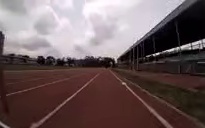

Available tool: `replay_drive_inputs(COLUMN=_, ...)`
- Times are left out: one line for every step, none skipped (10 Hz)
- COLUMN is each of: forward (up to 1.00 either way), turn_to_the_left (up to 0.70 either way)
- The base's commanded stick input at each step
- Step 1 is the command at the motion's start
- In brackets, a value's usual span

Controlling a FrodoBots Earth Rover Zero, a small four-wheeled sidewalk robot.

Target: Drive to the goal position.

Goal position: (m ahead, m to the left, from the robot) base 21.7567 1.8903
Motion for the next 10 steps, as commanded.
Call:
replay_drive_inputs(forward=0.7, turn_to_the_left=0.07)
replay_drive_inputs(forward=0.7, turn_to_the_left=0.11)
replay_drive_inputs(forward=0.7, turn_to_the_left=0.12)
replay_drive_inputs(forward=0.7, turn_to_the_left=0.05)
replay_drive_inputs(forward=0.7, turn_to_the_left=0.0)
replay_drive_inputs(forward=0.7, turn_to_the_left=0.0)
replay_drive_inputs(forward=0.7, turn_to_the_left=0.0)
replay_drive_inputs(forward=0.7, turn_to_the_left=0.02)
replay_drive_inputs(forward=0.7, turn_to_the_left=0.04)
replay_drive_inputs(forward=0.7, turn_to_the_left=0.04)
